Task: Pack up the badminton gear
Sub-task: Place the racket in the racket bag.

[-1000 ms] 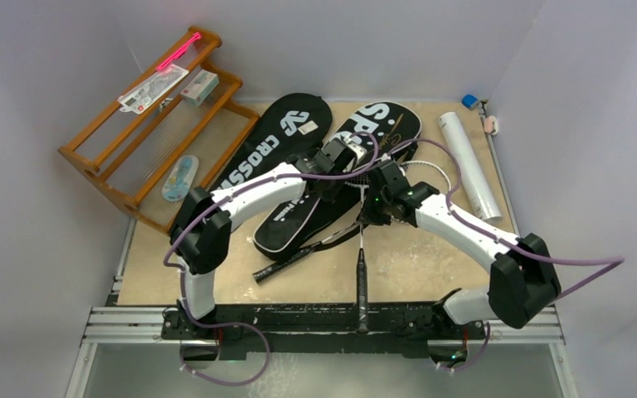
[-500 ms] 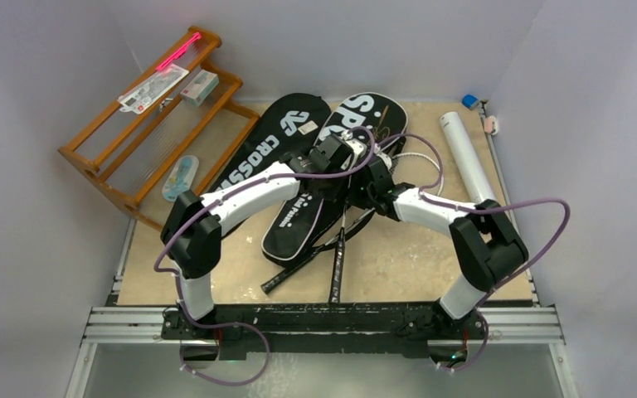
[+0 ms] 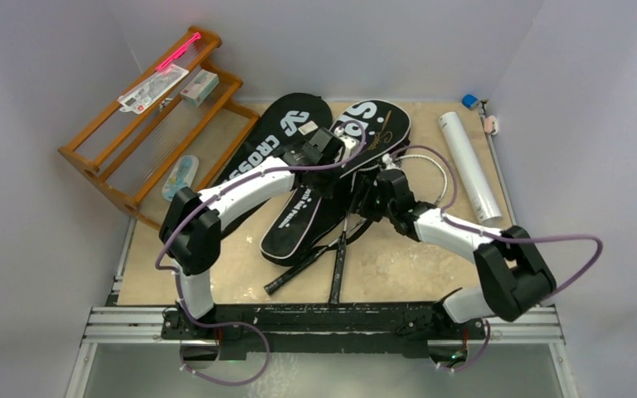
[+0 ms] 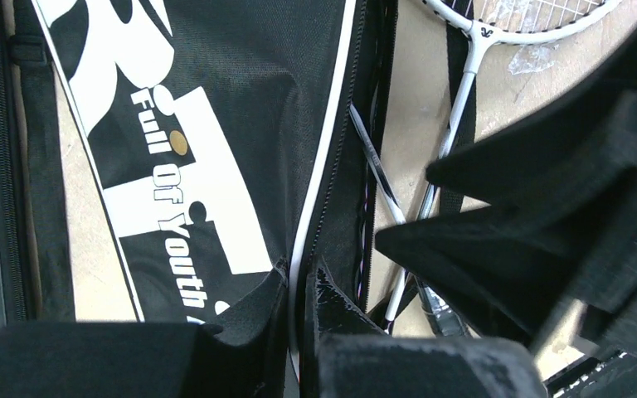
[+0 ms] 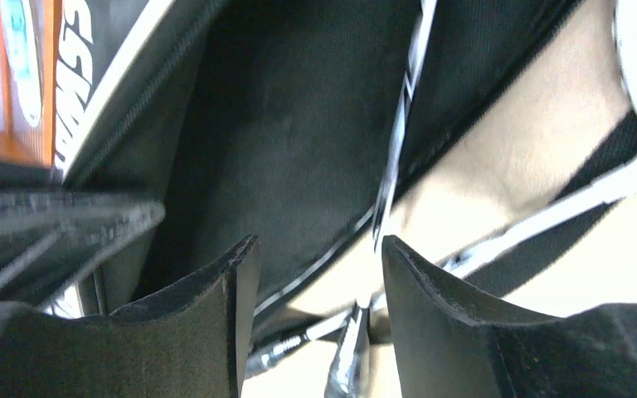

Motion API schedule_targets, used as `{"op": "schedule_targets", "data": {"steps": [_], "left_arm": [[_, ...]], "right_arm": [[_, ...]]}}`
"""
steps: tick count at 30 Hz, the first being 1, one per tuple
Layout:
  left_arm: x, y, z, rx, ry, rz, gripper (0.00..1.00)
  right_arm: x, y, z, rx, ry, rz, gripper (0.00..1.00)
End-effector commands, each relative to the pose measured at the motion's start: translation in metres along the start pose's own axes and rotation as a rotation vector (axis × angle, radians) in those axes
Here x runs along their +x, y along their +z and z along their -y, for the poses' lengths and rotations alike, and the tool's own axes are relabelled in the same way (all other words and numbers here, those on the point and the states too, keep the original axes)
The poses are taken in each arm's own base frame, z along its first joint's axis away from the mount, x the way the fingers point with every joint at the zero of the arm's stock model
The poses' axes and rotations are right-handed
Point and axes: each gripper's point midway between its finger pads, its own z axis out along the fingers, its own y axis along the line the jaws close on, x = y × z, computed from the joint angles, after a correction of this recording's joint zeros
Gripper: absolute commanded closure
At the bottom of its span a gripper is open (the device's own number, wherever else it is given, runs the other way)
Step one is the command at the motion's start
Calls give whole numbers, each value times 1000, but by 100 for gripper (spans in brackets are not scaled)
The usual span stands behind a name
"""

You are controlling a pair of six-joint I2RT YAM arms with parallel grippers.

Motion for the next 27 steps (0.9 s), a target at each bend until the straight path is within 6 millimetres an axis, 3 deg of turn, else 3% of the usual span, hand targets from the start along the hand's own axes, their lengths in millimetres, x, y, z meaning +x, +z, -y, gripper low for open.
{"op": "schedule_targets", "data": {"steps": [1,8,14,16,21,27], "left_arm": [[-14,1,10,51,-24,28,100],[-10,6,12,67,-19,5,100],[-9,8,14,80,-13,-9,100],[-8,9,13,77,-11,-13,100],[-3,14,14,79,-11,-36,100],[-1,16,14,79,-8,-47,100]], "right_arm": [[32,-22,-3,-91,-20,-83,41],[100,-56,16,-84,8,-239,31],[160,-70,-1,-65,-46,-348,32],[175,-70,6,-52,-21,-375,33],[188,-62,17,38,-30,-369,46],[174,-59,-8,-9,-31,-335,77]]}}
